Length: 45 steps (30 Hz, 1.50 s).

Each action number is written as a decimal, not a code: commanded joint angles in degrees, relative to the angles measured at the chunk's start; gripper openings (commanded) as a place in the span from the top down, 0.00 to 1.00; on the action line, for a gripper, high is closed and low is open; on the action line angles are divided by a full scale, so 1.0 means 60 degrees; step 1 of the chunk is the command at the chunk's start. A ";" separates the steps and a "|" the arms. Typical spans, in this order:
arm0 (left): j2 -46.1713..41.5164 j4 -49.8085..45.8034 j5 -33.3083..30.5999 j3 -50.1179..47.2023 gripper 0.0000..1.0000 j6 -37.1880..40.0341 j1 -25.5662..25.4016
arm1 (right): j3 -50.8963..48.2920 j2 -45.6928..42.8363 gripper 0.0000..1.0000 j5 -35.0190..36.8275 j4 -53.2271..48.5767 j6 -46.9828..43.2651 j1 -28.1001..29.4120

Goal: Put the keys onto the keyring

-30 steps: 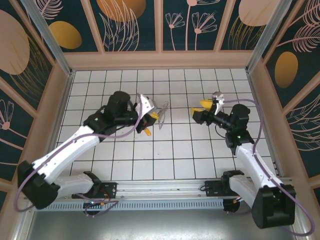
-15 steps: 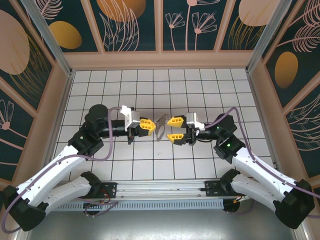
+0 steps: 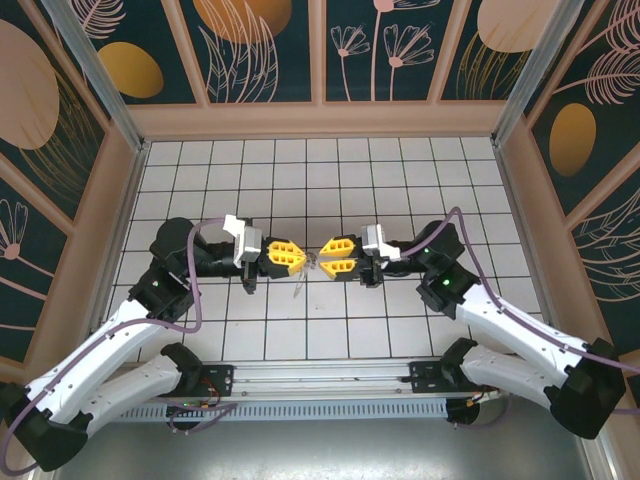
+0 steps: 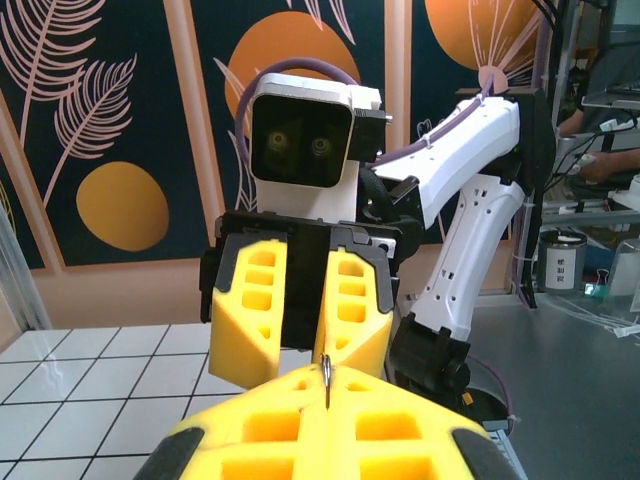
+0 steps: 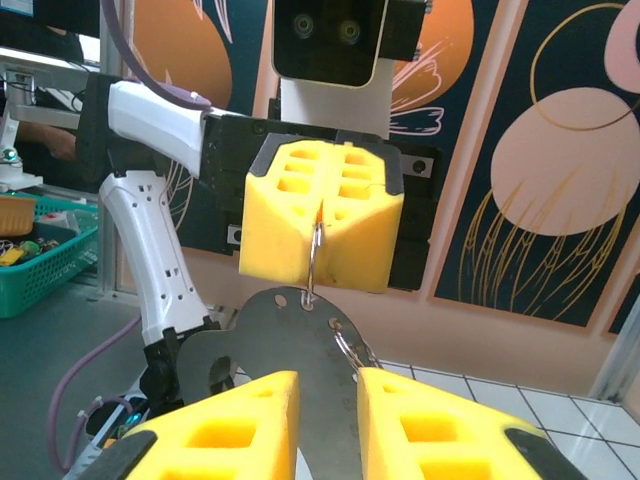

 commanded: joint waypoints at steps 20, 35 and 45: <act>0.0072 0.0162 -0.0387 -0.0178 1.00 0.0114 -0.0042 | 0.0420 0.0753 0.85 0.0181 0.1689 0.0405 0.0525; 0.0275 -0.2656 -0.1998 0.0523 0.74 0.1784 -0.0038 | 0.2099 0.0690 1.00 0.1992 -0.2855 -0.0949 0.0539; 0.0856 -0.4044 -0.2264 0.1016 0.88 0.2805 -0.0042 | 0.3395 0.0853 1.00 0.2702 -0.6152 -0.2080 0.0643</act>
